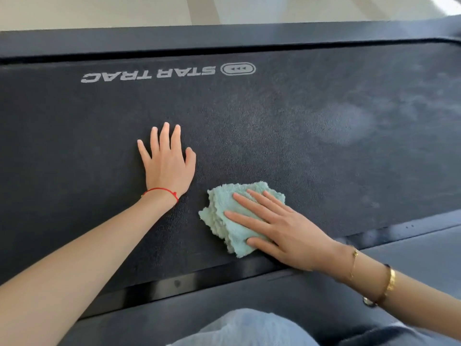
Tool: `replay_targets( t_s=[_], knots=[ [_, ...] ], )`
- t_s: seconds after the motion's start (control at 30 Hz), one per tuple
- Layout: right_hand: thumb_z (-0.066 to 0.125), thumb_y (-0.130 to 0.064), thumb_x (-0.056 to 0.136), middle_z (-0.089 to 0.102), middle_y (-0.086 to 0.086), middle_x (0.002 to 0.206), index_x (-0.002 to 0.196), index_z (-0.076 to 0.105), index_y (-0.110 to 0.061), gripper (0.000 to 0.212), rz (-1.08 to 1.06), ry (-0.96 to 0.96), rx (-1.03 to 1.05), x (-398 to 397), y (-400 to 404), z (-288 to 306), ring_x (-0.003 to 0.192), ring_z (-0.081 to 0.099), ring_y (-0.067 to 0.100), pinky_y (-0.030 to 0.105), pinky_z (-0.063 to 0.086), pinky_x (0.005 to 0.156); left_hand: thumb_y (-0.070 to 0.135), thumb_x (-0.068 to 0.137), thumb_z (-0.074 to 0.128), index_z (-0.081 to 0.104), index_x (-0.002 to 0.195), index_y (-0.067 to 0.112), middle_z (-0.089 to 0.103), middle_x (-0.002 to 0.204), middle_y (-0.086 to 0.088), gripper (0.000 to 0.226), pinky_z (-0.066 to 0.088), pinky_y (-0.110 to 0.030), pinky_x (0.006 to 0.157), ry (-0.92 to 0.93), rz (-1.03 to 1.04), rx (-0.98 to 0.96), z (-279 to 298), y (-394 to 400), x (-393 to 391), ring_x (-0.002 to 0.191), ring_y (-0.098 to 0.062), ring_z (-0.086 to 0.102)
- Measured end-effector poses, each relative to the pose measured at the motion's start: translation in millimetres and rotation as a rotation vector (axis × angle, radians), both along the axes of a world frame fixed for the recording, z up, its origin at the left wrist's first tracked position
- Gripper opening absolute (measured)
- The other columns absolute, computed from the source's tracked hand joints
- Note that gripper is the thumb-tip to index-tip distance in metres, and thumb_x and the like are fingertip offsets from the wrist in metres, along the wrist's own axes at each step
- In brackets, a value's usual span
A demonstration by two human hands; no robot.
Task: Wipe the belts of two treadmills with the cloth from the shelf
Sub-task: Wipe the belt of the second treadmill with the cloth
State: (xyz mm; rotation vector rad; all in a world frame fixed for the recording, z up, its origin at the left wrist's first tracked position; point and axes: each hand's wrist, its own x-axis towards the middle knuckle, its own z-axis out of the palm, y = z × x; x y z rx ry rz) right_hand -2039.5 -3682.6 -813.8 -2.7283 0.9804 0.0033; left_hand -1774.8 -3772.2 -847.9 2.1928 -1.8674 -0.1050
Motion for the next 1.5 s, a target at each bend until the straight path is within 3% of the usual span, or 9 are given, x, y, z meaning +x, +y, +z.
replay_targets(
  t_s=[0.1,0.3,0.57,0.83,1.1,1.37,1.5],
  knots=[
    [0.027,-0.048,0.105,0.003,-0.007,0.164,0.155,0.013,-0.037,0.053,-0.045,-0.003,-0.019,-16,-46,-8,0.152,-0.001,0.017,0.041,0.006,0.123,0.035,0.101,0.034,0.024,0.156,0.016,0.019,0.164,-0.009,0.059,0.005,-0.059,0.120,0.005,0.012,0.011,0,-1,0,0.152,-0.030,0.009],
    [0.029,-0.044,0.104,0.011,0.000,0.164,0.154,0.021,-0.034,0.051,-0.438,-0.072,-0.059,-11,-138,-17,0.151,0.004,0.026,0.047,0.004,0.122,0.032,0.101,0.032,0.023,0.155,0.014,0.017,0.164,-0.009,0.058,0.003,-0.063,0.119,0.019,0.077,0.040,2,-5,-14,0.152,-0.031,0.006],
    [0.032,-0.048,0.104,0.008,-0.007,0.164,0.154,0.019,-0.037,0.053,0.006,-0.100,-0.044,-34,-71,-11,0.152,0.001,0.017,0.039,0.005,0.124,0.036,0.101,0.035,0.025,0.155,0.014,0.017,0.164,-0.006,0.059,0.002,-0.064,0.118,0.048,0.151,0.032,2,-17,-38,0.152,-0.029,0.005],
    [0.034,-0.057,0.099,0.010,-0.001,0.164,0.153,0.019,-0.042,0.057,-0.287,-0.063,-0.064,-18,-200,-16,0.151,0.002,0.027,0.036,-0.007,0.120,0.036,0.100,0.030,0.023,0.156,0.014,0.017,0.164,-0.005,0.060,0.003,-0.064,0.119,0.002,0.199,0.006,-3,-16,-49,0.152,-0.028,0.007],
    [0.024,-0.059,0.100,0.004,-0.008,0.164,0.153,0.011,-0.045,0.056,-0.040,-0.078,-0.043,-42,-142,-14,0.151,-0.004,0.018,0.036,-0.003,0.123,0.035,0.101,0.029,0.023,0.155,0.013,0.018,0.164,-0.006,0.059,0.005,-0.064,0.118,-0.029,0.196,0.023,-3,-15,-49,0.152,-0.030,0.008],
    [0.030,-0.055,0.100,0.010,0.004,0.164,0.153,0.017,-0.042,0.056,-0.321,-0.064,-0.080,0,-224,-20,0.150,0.002,0.033,0.044,-0.005,0.121,0.034,0.100,0.025,0.023,0.155,0.011,0.018,0.164,-0.007,0.059,0.005,-0.066,0.117,-0.034,0.198,0.034,0,-16,-52,0.152,-0.030,0.009],
    [0.029,-0.053,0.101,0.017,0.002,0.163,0.152,0.023,-0.040,0.053,-0.175,-0.119,-0.104,3,-178,-24,0.150,0.006,0.031,0.043,-0.003,0.122,0.033,0.102,0.029,0.024,0.155,0.011,0.018,0.164,-0.007,0.058,0.004,-0.064,0.118,-0.017,0.199,0.035,1,-16,-51,0.152,-0.029,0.008]
  ],
)
